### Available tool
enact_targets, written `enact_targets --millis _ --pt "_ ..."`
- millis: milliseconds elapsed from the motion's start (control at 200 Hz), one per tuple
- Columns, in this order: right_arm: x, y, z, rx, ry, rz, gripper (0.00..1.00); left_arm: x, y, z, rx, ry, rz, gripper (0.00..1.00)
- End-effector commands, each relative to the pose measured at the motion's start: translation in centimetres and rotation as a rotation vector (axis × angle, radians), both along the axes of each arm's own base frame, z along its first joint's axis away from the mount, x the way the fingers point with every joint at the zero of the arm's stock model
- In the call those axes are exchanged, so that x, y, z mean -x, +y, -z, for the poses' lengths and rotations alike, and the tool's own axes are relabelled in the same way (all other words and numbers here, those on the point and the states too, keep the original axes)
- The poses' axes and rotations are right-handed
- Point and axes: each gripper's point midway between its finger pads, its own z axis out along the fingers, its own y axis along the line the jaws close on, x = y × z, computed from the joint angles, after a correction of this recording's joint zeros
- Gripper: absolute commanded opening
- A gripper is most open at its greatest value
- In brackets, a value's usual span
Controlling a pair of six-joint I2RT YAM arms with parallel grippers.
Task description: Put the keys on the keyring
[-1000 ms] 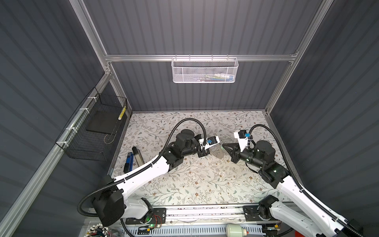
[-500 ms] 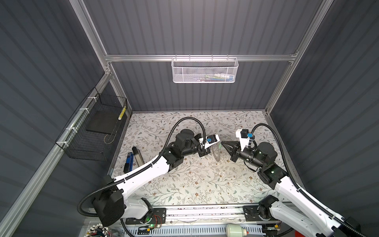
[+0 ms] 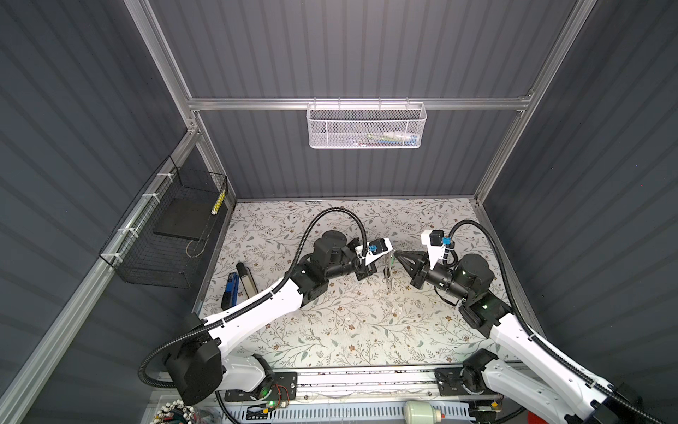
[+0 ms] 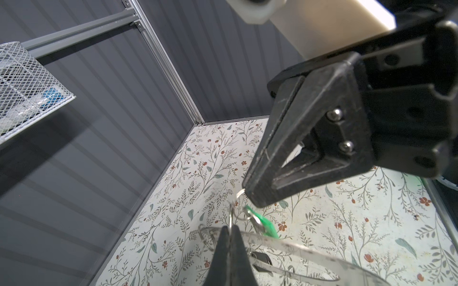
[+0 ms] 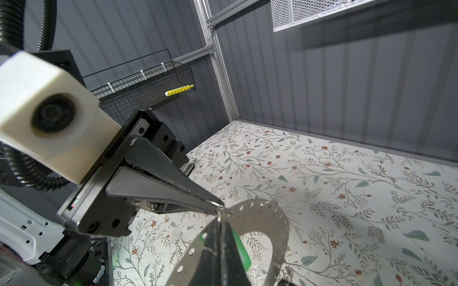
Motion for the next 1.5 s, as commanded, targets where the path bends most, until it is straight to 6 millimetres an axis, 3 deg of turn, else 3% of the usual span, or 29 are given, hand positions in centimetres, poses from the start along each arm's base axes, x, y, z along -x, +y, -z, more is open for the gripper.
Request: enact_targets --millis 0,325,650,951,1496 --pt "-0.3 -0.3 -0.6 -0.021 -0.017 0.028 0.00 0.6 -0.2 -2.0 0.060 -0.018 0.026 0.00" --pt "-1.5 -1.4 -0.6 -0.032 0.001 0.126 0.00 0.7 -0.2 -2.0 0.058 -0.026 0.032 0.00" --pt "-1.2 -0.4 -1.6 -0.063 0.017 0.068 0.00 0.7 -0.6 -1.4 0.020 -0.049 0.049 0.00" --pt "-2.4 -1.2 -0.2 -0.043 0.112 0.150 0.00 1.0 -0.3 -1.7 0.006 -0.102 0.060 0.00" --pt "-2.6 -1.2 1.3 0.012 0.245 0.165 0.00 1.0 0.0 -2.1 -0.001 -0.151 0.056 0.00"
